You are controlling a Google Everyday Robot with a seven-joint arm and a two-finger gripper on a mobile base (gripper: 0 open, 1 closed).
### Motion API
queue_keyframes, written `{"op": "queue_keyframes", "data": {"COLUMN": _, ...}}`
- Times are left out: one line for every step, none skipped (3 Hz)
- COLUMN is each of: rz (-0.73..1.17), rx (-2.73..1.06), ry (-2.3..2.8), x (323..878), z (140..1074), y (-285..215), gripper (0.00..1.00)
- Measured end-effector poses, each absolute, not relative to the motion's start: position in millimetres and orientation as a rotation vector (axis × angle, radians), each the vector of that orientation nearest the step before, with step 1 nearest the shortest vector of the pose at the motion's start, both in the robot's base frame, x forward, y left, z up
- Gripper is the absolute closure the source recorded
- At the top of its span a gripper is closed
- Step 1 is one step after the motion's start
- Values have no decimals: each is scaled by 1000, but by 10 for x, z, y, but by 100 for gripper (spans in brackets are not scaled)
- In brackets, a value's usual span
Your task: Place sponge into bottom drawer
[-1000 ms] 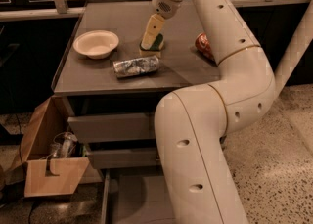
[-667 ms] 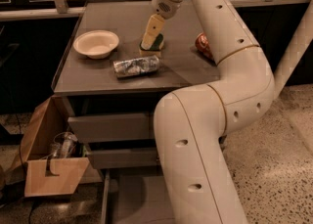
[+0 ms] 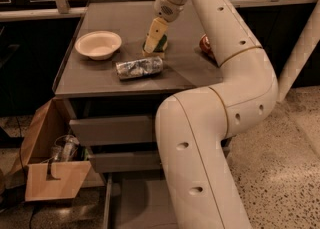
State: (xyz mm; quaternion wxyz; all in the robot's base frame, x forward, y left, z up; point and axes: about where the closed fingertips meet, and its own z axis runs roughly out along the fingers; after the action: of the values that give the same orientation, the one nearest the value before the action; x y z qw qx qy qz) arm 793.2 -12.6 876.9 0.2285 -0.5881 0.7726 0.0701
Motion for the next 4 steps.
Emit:
{"op": "queue_keyframes", "data": {"rz": 181, "rx": -1621, "ry": 2136, "x": 7955, "z": 8737, "y": -86, "gripper": 0}}
{"op": "queue_keyframes", "data": {"rz": 151, "rx": -1622, "ry": 2145, "x": 7983, "z": 8732, "y": -80, "gripper": 0}}
{"op": "queue_keyframes", "data": {"rz": 163, "rx": -1616, "ry": 2146, "x": 8009, "z": 8661, "y": -122, "gripper": 0}}
{"op": "queue_keyframes", "data": {"rz": 164, "rx": -1615, "ry": 2147, "x": 8009, "z": 8658, "y": -123, "gripper": 0}}
